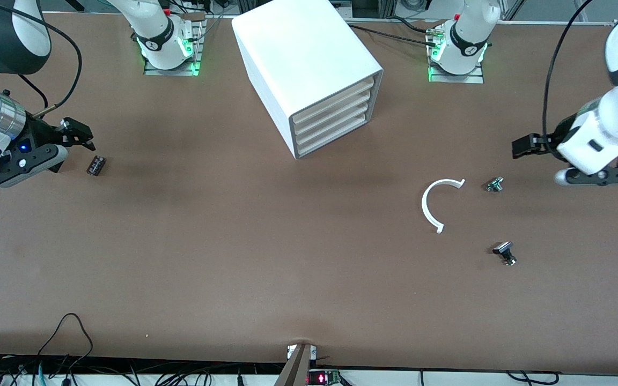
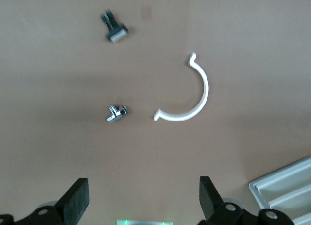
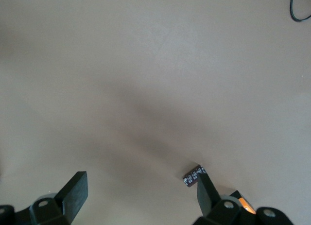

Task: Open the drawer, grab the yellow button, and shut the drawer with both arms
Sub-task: 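Move the left gripper toward the cabinet's lowest drawer handle, then grasp the drawer handle with the left gripper, then pull the drawer open with the left gripper while the right gripper approaches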

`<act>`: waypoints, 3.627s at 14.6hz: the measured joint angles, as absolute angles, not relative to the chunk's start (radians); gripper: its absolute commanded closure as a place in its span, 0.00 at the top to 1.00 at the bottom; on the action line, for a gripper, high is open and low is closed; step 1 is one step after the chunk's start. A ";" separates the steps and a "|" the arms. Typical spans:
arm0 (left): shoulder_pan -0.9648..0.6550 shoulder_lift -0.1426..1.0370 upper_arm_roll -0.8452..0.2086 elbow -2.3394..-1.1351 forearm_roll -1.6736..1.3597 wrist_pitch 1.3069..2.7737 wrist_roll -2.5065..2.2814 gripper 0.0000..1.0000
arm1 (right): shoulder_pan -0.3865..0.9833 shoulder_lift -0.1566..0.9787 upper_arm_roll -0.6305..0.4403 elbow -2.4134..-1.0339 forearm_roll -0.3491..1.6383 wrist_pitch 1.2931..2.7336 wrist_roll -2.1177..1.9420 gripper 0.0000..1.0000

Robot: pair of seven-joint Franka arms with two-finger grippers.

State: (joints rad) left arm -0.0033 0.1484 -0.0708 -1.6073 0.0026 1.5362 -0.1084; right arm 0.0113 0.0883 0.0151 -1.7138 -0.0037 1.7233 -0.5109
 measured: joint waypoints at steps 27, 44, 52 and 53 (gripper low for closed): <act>-0.036 0.234 -0.443 -2.203 -1.029 1.797 0.260 0.91 | 0.016 0.089 0.018 -1.685 -0.003 1.715 -0.772 1.00; -0.025 0.265 -0.403 -2.224 -1.071 1.864 0.504 0.86 | 0.174 0.192 0.038 -1.547 -0.004 1.720 -0.782 1.00; -0.031 0.307 -0.404 -2.217 -1.072 1.721 0.618 0.84 | 0.254 0.192 0.068 -1.542 -0.004 1.734 -0.785 1.00; -0.031 0.307 -0.404 -2.215 -1.072 1.712 0.618 0.80 | 0.271 0.192 0.069 -1.542 -0.004 1.739 -0.784 1.00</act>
State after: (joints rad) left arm -0.0306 0.3069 -0.4040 -2.2148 -1.0722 1.7123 0.6185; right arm 0.2711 0.1922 0.0688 -1.5418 -0.0043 1.7388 -0.7844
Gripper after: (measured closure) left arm 0.150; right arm 0.000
